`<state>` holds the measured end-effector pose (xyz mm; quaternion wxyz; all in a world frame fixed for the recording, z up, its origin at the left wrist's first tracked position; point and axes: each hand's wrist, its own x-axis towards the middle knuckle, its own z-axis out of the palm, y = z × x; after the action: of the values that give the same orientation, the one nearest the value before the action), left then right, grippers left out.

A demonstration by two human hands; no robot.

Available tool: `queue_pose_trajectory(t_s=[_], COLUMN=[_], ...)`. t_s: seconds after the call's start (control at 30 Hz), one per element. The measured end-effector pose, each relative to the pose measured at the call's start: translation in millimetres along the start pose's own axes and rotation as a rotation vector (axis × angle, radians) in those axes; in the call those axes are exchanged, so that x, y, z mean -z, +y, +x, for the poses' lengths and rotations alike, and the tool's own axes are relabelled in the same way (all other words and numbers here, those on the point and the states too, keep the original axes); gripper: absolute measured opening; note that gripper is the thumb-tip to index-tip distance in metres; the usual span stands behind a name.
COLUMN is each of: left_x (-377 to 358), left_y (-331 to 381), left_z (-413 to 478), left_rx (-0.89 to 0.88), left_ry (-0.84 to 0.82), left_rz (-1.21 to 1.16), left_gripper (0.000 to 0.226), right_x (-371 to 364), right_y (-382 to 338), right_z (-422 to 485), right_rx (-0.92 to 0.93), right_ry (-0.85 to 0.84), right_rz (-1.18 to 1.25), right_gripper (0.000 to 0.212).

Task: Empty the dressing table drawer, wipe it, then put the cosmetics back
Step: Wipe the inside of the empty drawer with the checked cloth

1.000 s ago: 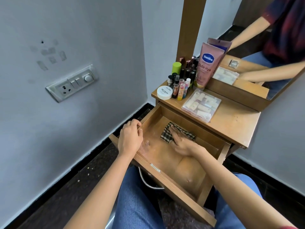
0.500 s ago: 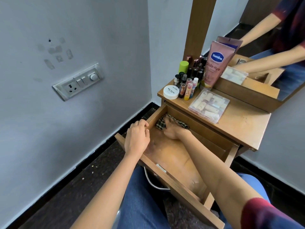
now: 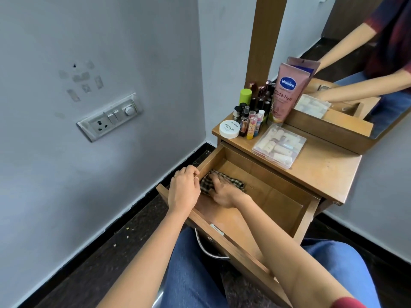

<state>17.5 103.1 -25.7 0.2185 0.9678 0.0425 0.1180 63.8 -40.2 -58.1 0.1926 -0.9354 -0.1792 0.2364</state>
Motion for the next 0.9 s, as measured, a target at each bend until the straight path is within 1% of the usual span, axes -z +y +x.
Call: queue_pose_trajectory(t_s=[0.27,0.6,0.7,0.83,0.9], left_x=[-1,2,2,2,2], left_y=[0,2,3,4,3], left_z=[1,-1,-1,-1,0], left_rx=[-0.012,0.027,0.026,0.030,0.028], left_ry=[0.010,0.019,0.011,-0.009,-0.014], left_rz=[0.034,0.016,0.016,0.021,0.028], left_gripper=[0.017,0.016,0.017,0.017,0.017], right_x=[30,34,27,-8,-20], right_y=[14,8,0,-15,-17], right_z=[26,21,8,-7,-10], right_rx=[-0.180,-0.205,-0.167,-0.026,0.011], right_ry=[0.024,0.021,-0.008,-0.013,-0.009], right_rz=[0.082,0.192,0.178,0.045,-0.006], right_gripper=[0.069,0.074,0.075,0.080,0.077])
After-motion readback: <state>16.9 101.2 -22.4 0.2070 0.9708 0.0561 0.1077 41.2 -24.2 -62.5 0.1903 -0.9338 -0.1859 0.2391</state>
